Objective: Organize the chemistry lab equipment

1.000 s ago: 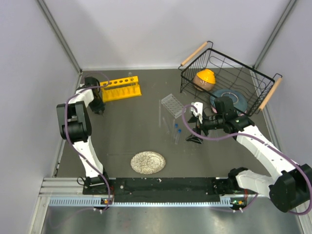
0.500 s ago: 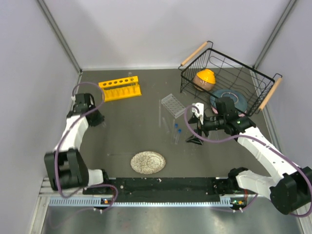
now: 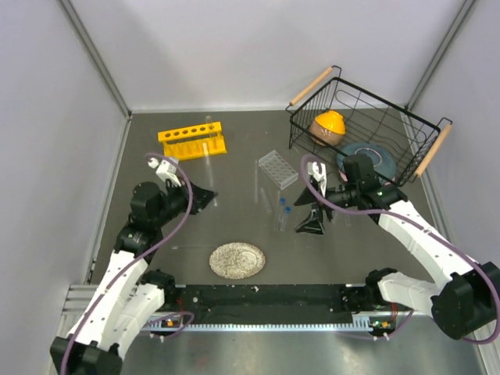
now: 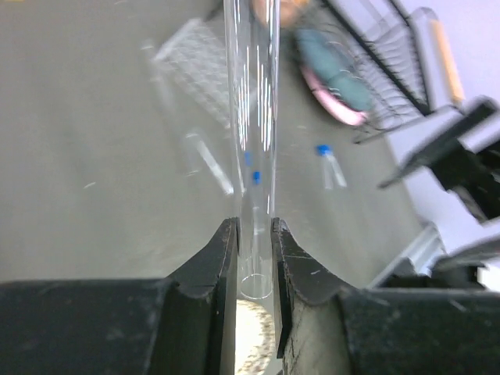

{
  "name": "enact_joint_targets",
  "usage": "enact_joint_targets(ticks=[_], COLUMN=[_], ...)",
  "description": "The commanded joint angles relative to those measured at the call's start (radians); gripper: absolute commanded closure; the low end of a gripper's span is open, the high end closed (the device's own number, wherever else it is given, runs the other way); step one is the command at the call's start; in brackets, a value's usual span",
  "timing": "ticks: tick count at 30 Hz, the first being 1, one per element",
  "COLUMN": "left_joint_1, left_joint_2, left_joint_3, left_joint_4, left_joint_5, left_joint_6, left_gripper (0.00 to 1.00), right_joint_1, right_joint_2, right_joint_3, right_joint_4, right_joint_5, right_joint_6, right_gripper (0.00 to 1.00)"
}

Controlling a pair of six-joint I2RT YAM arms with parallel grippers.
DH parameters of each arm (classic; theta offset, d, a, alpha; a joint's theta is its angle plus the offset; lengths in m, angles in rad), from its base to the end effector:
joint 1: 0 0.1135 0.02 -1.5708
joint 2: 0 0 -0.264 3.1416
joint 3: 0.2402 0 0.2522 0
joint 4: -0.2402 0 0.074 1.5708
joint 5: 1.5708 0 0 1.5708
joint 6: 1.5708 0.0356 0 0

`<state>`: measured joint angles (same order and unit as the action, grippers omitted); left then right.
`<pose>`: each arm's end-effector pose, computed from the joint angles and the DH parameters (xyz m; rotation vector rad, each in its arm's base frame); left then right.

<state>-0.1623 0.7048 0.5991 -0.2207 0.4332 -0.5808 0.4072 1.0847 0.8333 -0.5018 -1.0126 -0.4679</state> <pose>0.1649 -0.0421 0.2843 -0.1039 1.9688 -0.9064 0.1869 0.1135 0.2806 -1.3260 1.6625 1.1189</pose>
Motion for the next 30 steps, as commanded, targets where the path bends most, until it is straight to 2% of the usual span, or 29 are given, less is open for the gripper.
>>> enact_joint_targets(ticks=[1,5,6,8,9,10,13,17,23,30], left_joint_1=[-0.204,-0.385,-0.448,-0.506,-0.561,-0.586,-0.66,-0.704,-0.766,-0.798], left_joint_2=[-0.033,0.008,0.022,0.06,0.074,0.09,0.136,0.169,0.202,0.217], left_joint_3=[-0.024,-0.004,0.002,0.025,0.036,0.057,0.094,0.091,0.1,0.102], left_joint_4=[0.306,0.408,0.441,0.474,0.486,0.501,0.533,0.616,0.65,0.667], left_joint_5=[0.0,-0.143,-0.196,-0.244,-0.272,-0.319,-0.411,-0.487,-0.585,-0.631], left_joint_6=[-0.115,-0.14,-0.145,-0.148,-0.146,-0.142,-0.139,-0.171,-0.185,-0.194], left_gripper=[0.96,0.96,0.96,0.96,0.96,0.96,0.96,0.96,0.96,0.96], right_joint_1=[0.021,0.061,0.083,0.103,0.122,0.124,0.131,0.142,0.153,0.153], right_joint_2=[0.03,0.083,0.096,0.1,0.096,0.095,0.106,0.115,0.113,0.126], right_joint_3=[0.12,0.2,0.207,0.191,0.178,0.144,0.121,0.125,0.092,0.081], right_joint_4=[0.026,0.043,0.101,0.204,0.353,0.429,0.592,0.595,0.641,0.678], right_joint_5=[-0.136,-0.181,-0.178,-0.158,-0.146,-0.129,-0.048,0.011,0.057,0.071], right_joint_6=[0.151,0.291,0.332,0.518,0.59,0.738,0.955,1.009,1.083,1.138], right_gripper=[0.01,0.01,0.01,0.02,0.02,0.02,0.02,0.02,0.06,0.26])
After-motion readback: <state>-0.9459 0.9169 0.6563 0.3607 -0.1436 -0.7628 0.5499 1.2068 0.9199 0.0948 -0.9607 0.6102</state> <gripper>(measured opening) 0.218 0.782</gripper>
